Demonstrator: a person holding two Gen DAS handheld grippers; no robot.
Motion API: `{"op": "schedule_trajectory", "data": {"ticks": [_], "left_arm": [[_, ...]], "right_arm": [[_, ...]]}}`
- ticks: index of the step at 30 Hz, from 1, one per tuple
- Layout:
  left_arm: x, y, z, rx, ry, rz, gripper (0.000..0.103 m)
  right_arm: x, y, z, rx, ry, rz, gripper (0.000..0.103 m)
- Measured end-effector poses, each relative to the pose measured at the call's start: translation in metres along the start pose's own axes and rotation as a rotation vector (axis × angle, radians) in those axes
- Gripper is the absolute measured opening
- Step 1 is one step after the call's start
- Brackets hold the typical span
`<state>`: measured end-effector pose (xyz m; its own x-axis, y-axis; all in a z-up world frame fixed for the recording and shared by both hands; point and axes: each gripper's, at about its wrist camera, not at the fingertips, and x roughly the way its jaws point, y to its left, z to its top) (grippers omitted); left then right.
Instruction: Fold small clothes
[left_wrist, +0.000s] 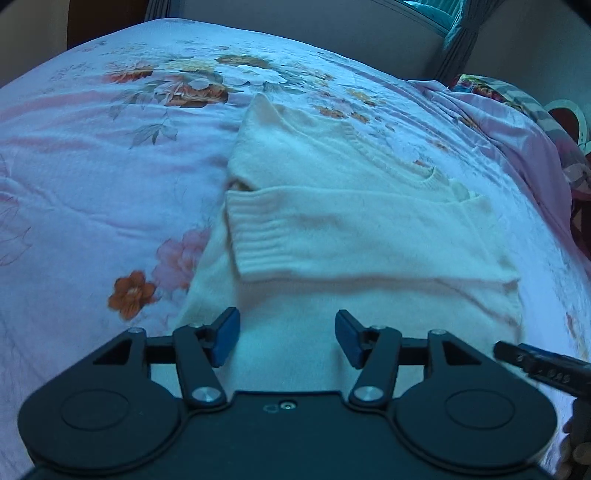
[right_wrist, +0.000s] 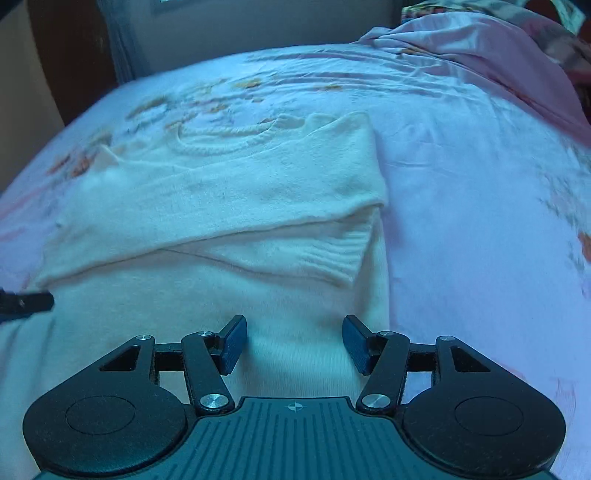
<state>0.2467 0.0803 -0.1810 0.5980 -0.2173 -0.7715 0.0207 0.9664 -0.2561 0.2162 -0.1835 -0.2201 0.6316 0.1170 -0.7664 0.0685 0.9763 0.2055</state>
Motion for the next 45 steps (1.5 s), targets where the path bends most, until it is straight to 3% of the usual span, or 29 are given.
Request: {"op": "schedule_trajectory", "data": {"ticks": [7,12,21,29,45], "left_arm": [[-0.027,0.005,-0.031,-0.009,0.014,-0.01,0.055],[-0.041,0.008,-0.049,-0.007,0.016,-0.009,0.055],[-0.073,0.015,-0.079,0.01,0.021,-0.004,0.055],[-0.1,0.028,-0.106,0.042,0.029,0.006,0.055],[-0.13,0.063,-0.135,-0.021,0.066,0.052,0.056]], "right_arm": [[-0.052,0.01,-0.032,-0.013,-0.023,0.04,0.057],[-0.059,0.014,-0.063,-0.008,0.034,0.056,0.057],[-0.087,0.024,-0.097,-0.073,0.024,0.057,0.057],[-0.108,0.02,-0.128,-0.108,0.036,0.045,0.057],[-0.138,-0.016,-0.165,-0.049,0.097,0.01,0.057]]}}
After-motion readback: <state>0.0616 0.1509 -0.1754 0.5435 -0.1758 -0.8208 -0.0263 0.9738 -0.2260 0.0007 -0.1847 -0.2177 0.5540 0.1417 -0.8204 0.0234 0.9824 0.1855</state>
